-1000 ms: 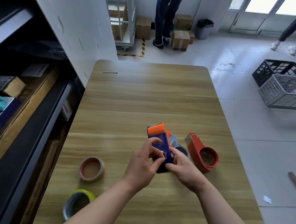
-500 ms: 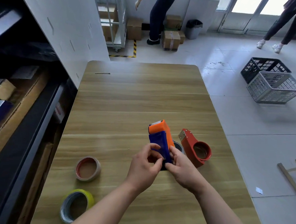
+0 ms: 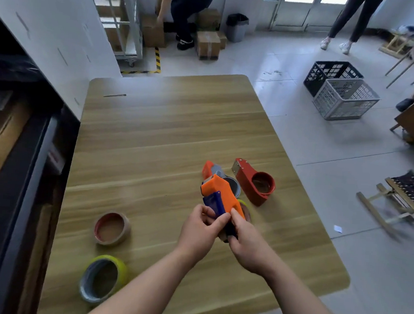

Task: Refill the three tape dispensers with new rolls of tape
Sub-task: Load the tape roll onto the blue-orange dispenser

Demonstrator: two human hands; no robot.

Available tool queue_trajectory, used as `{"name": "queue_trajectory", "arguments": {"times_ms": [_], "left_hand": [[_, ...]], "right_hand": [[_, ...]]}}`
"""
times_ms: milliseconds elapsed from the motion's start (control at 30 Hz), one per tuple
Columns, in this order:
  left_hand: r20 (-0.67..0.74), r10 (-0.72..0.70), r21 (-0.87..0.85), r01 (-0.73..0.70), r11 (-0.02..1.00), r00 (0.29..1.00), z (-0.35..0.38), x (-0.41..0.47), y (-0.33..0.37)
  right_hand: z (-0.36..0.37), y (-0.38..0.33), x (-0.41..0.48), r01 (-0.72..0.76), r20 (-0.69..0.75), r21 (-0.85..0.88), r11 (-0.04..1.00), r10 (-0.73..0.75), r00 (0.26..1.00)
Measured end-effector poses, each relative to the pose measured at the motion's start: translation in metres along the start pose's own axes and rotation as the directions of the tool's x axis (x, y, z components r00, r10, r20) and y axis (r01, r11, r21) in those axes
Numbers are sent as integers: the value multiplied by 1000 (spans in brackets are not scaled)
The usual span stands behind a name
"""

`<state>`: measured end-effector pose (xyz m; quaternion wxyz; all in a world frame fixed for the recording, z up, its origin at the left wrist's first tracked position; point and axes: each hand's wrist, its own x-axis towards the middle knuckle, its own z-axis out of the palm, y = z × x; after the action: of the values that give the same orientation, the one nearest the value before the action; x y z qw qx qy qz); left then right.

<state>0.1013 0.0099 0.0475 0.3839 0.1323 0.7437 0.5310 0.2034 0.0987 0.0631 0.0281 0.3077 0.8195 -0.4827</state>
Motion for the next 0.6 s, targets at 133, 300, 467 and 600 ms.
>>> {"name": "queue_trajectory", "arguments": {"times_ms": [133, 300, 467, 600], "left_hand": [[5, -106, -39, 106, 994, 994, 11, -6, 0], [77, -157, -126, 166, 978, 985, 30, -15, 5], [49, -162, -194, 168, 967, 986, 61, -22, 12], [31, -146, -246, 149, 958, 989, 89, -29, 14]], "right_hand": [[0, 8, -16, -1, -4, -17, 1000, 1, 1000], [-12, 13, -31, 25, -56, 9, 1000, -25, 998], [-34, 29, -46, 64, -137, -4, 998, -64, 989], [-53, 52, -57, 130, -175, -167, 977, -159, 972]]}}
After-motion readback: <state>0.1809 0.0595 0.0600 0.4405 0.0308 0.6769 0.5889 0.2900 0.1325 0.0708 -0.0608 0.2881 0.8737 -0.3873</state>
